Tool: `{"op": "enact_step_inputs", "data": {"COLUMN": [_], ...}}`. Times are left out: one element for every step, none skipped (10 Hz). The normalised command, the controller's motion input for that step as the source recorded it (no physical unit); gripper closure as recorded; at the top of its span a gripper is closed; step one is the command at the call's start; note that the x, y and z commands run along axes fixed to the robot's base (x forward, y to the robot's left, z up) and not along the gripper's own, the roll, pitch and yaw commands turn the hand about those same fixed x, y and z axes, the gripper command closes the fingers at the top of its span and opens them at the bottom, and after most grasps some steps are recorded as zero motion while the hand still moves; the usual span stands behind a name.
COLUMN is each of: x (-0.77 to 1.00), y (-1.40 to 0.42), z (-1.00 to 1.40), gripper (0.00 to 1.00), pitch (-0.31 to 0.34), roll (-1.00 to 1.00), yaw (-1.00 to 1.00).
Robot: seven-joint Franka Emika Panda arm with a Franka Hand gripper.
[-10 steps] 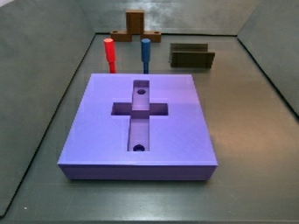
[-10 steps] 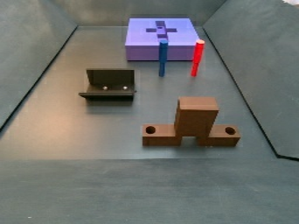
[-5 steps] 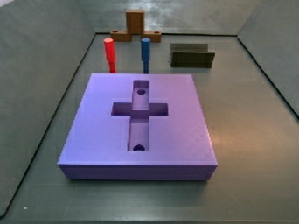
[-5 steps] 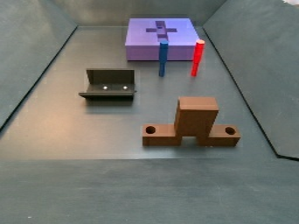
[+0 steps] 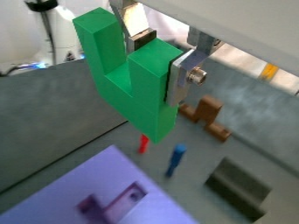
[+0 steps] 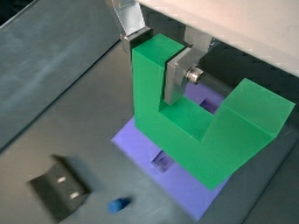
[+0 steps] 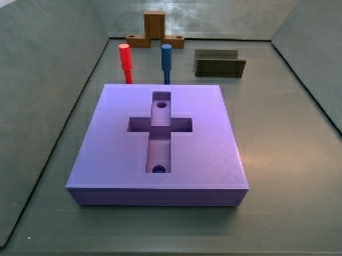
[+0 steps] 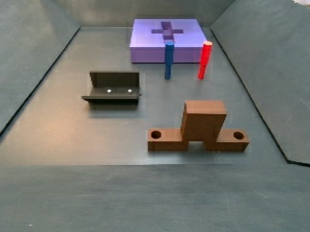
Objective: Pick up the green object. Move up. Place the green object on the fixture. Regrasp the green object. Move to above the board. Insert the green object.
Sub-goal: Move to above the board, then insert the green object.
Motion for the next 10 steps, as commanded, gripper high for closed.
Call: {"op": "enact_step_inputs", "data": {"x": [-0.08, -0.07, -0.06, -0.04, 0.0, 0.0, 0.0, 0.0, 0.0, 0.0], "y": [-0.01, 0.01, 0.02, 0.0, -0.05, -0.08, -0.1, -0.15, -0.31, -0.41], "z": [0.0, 0.01, 0.01, 0.0, -0.08, -0.14, -0.09, -0.1, -0.16, -0.25], "gripper": [1.0, 1.0, 1.0, 1.0, 1.0, 1.0, 1.0, 1.0, 1.0, 1.0], "pitch": [-0.028, -0.036, -0.041, -0.037, 0.0, 0.0, 0.0, 0.0, -0.01, -0.046], "roll": [-0.88, -0.73, -0.52, -0.29, -0.08, -0.07, -0.07, -0.12, -0.11, -0.1], "yaw": [0.0, -0.01, -0.01, -0.01, 0.0, -0.03, -0.01, 0.0, 0.0, 0.01]}}
